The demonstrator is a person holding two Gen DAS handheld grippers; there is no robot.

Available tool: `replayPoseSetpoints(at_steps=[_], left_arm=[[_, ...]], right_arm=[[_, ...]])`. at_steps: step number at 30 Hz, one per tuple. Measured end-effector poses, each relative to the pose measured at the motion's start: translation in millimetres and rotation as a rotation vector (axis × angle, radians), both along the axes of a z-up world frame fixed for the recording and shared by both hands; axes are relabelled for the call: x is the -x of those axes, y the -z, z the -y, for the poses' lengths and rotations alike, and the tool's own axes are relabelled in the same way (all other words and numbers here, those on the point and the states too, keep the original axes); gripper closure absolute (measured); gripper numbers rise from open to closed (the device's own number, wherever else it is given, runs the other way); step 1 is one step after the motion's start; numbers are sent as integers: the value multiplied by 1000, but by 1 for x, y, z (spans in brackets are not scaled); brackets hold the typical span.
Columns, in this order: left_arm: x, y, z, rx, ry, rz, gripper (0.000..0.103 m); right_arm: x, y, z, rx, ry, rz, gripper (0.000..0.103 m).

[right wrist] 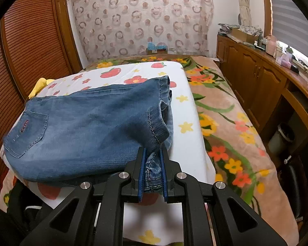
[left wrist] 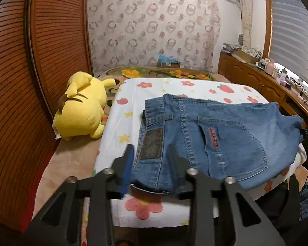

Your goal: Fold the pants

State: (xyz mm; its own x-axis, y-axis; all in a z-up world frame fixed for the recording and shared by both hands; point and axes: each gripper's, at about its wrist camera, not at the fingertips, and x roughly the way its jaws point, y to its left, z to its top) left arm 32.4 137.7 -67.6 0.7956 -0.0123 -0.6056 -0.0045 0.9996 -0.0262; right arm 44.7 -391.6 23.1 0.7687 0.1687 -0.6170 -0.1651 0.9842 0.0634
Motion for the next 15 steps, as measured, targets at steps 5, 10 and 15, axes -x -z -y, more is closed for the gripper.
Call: replayPoseSetpoints(at_steps=[5,10,15], left_arm=[[-3,-2,11,5,32,8,51],[-13,5,35,13,88,-9,46],[-23,10,61,37,151,-9,23]], right_arm=[[5,-3,-2,18,-1,9,90],[14,-9,-5,42,-5,24,87],[25,-15,-6,50,-9,52,87]])
